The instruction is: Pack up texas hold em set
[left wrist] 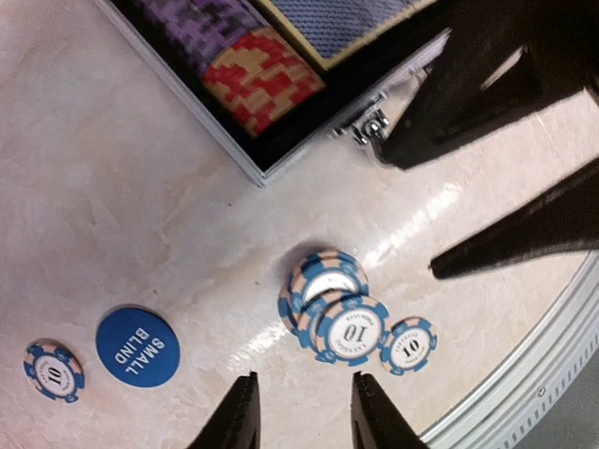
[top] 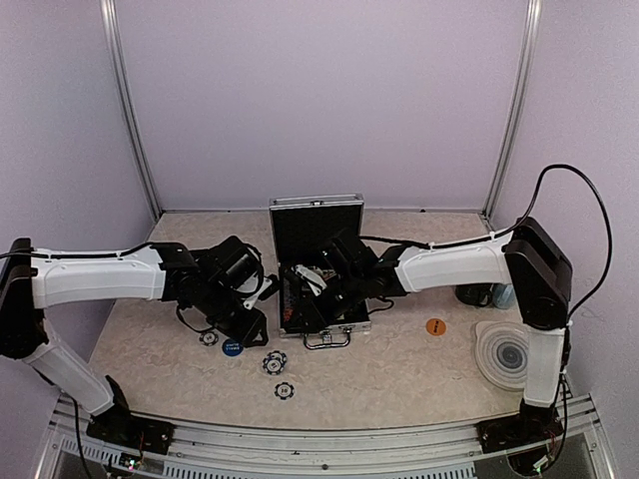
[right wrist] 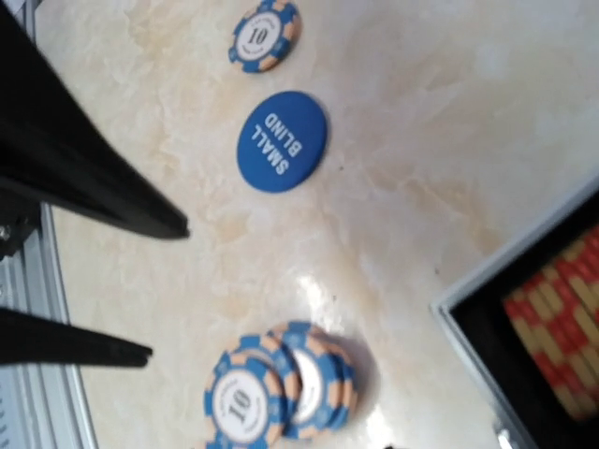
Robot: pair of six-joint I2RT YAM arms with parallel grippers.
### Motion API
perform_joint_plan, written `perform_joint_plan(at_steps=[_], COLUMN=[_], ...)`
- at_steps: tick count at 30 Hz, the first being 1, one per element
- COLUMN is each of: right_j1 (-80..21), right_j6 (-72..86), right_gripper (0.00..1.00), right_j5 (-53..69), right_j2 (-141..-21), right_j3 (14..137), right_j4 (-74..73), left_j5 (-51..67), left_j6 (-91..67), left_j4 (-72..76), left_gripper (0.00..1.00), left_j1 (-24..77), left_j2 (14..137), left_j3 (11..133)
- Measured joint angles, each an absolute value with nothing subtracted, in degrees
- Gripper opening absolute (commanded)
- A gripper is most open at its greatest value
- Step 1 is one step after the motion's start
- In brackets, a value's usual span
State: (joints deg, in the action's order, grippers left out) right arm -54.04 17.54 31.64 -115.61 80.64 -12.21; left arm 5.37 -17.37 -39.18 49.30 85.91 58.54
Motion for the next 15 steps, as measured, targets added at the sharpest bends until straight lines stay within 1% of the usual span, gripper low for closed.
perform_joint_plan(at_steps=[3,4,6,8,15], right_j1=[-53.7,-53.4,-53.1,-52.4,-48.9], right_j6=[17.0,16.8,16.6,16.5,16.6], right_gripper=[0.38,0.38,0.38,0.38,0.38], right_j5=[31.0,30.8,30.5,30.1,28.7], right_j2=[-113.4,-112.6,-110.4,-108.1,-100.1], right_j3=[78.2,77.0,74.2,71.7,65.4], right_j4=[-12.1,-12.1,-12.1,-12.1,-10.2], left_j5=[7.5,8.0,8.7,8.5,5.7], left_j6=[-16.5,-16.0,-16.1,-16.3,-19.3], left_j4=[-40.3,-40.8,-41.6,-42.5,-42.6], left_gripper=[0.05,0.02,0.00,0.00,0.00], left_j1=[51.3,52.6,54.9,56.7,57.0], left_j2=[86.0,86.1,87.1,88.4,90.8], left_j3=[58.5,58.6,58.7,58.7,58.5])
